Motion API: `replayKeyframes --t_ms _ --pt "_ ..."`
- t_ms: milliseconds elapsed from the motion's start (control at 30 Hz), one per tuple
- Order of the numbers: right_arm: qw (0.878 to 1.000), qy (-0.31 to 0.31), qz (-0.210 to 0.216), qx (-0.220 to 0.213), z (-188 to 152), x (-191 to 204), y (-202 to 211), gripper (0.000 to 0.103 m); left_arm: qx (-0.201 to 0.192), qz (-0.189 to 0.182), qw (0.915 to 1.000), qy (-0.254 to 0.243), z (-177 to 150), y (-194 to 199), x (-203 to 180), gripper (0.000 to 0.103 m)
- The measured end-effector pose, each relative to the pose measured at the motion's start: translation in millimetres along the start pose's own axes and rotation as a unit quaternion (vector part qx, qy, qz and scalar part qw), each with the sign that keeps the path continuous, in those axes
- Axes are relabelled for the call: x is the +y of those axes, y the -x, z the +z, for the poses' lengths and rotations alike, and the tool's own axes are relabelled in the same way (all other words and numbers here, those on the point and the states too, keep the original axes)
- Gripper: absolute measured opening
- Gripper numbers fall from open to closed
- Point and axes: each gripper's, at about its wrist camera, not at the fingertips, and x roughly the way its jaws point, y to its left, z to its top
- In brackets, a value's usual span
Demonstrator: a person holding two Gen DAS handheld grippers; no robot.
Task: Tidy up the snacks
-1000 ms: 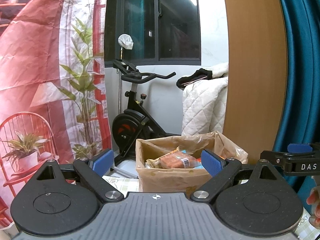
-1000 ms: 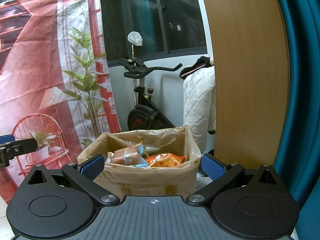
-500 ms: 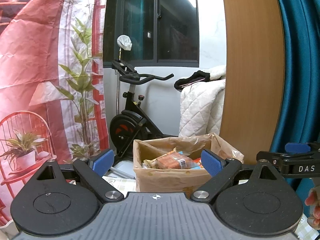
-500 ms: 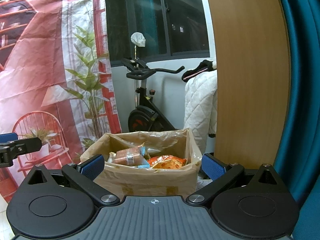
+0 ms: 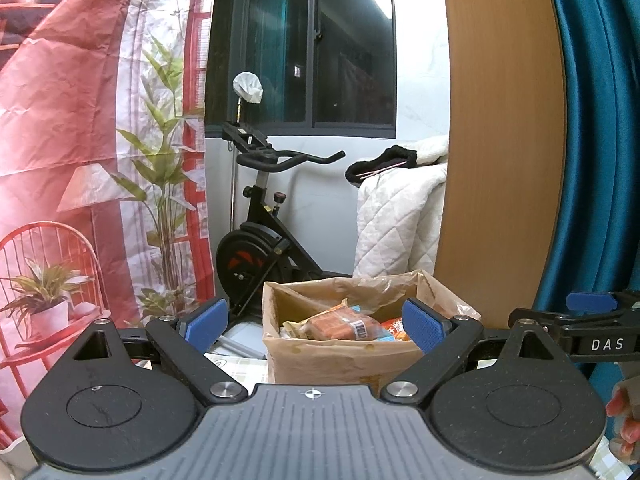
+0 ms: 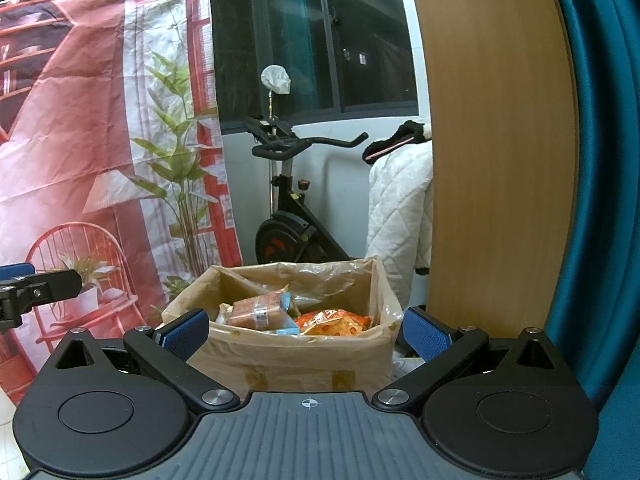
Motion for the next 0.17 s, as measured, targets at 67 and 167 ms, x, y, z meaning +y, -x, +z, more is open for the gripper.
replayKeyframes --t_ms 67,167 --pt "1.000 0.000 0.000 0.000 -0.2 0.1 -0.1 0.102 0.000 -0.001 1.0000 0.002 0.3 1.0 -0.8 0.095" --pt "1.000 0.000 0.001 -0.002 0.6 0.0 2.4 0.102 0.000 -0.002 1.0000 0.004 0.8 2.4 -1.3 0.095"
